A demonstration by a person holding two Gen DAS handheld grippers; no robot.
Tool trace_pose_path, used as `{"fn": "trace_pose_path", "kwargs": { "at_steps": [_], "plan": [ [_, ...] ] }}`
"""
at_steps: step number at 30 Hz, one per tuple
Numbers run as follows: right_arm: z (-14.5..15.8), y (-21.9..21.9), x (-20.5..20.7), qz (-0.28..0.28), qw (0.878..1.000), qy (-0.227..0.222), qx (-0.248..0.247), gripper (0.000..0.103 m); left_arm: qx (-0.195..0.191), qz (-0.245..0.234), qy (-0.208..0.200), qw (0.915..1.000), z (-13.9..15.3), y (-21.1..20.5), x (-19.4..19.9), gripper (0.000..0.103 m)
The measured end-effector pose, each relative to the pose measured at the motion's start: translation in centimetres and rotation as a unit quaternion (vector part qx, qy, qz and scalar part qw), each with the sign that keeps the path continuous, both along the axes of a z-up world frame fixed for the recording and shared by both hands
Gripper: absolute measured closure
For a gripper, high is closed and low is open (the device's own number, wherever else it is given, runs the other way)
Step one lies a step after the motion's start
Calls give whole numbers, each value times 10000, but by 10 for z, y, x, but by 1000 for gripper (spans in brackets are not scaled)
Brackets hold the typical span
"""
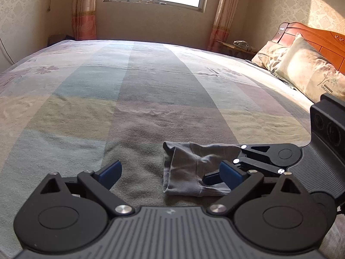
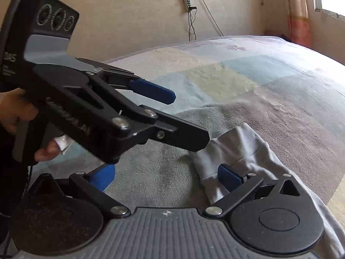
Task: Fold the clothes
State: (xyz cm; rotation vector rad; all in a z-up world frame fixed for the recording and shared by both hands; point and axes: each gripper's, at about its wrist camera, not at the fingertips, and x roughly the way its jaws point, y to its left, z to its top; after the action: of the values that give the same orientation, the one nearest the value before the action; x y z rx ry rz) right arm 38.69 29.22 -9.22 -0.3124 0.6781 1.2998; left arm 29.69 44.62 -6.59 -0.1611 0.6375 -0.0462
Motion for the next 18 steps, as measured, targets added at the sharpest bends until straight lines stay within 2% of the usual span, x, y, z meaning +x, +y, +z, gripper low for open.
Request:
{"fn": "trace_pose_path", "kwargs": {
  "at_steps": [5,10,14,16,18],
  "plan": [
    [20,-68,7,-467,9965,-404,-556,0,-167,-572,-132,9981,-2,-30,14,6],
    [27,-123,38,-1208,9906,-291,-575,0,-29,-1291,-27,9916,-20,-75,36,6],
    [24,-132,60,-1275,9915,-32,-257,0,158,-1695,589,9836,-43,-96,47,6],
    [20,-127,66,-1121,9935,22,-187,0,378,-1831,568,9807,-45,-100,42,4],
    [17,-115,71,-940,9954,64,-186,0,341,-1864,595,9801,-44,-99,37,4]
  ]
}}
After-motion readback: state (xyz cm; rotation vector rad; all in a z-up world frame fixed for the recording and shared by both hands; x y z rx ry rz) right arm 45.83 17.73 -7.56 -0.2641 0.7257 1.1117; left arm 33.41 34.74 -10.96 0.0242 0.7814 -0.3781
